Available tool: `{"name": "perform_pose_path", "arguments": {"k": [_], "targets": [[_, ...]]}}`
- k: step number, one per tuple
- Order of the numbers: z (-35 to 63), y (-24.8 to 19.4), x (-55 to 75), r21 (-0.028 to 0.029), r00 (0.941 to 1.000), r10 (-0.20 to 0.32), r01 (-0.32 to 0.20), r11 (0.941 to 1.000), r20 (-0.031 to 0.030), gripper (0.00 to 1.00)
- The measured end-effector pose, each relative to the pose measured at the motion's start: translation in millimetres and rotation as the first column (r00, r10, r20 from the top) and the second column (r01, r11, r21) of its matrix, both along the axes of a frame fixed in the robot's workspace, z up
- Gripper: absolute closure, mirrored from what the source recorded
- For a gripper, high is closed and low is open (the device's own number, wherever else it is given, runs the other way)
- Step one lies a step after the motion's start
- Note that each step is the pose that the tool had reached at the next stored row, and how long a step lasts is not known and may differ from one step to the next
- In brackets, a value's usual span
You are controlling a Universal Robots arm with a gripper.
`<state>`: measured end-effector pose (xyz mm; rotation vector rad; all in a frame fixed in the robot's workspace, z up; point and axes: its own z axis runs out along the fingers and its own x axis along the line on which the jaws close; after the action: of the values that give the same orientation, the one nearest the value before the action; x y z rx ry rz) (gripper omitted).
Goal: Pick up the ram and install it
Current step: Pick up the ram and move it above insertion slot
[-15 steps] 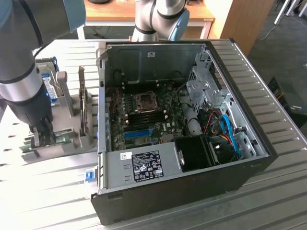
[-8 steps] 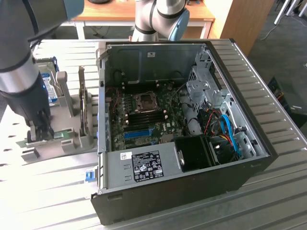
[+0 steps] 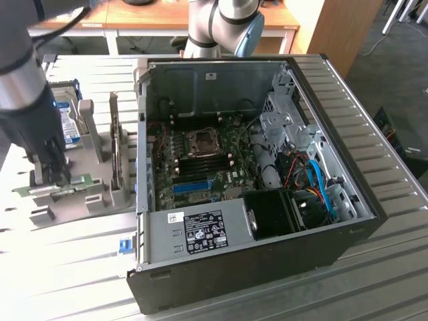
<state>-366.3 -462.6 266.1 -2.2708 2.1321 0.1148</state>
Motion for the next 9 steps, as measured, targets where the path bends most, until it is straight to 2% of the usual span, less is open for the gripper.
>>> {"name": "perform_pose_path", "arguments": {"k": [9], "targets": [[39.6,0.1,0.1,-0.0088,1.0,-0.001,0.001,1.0,-0.0011,0.88]]}}
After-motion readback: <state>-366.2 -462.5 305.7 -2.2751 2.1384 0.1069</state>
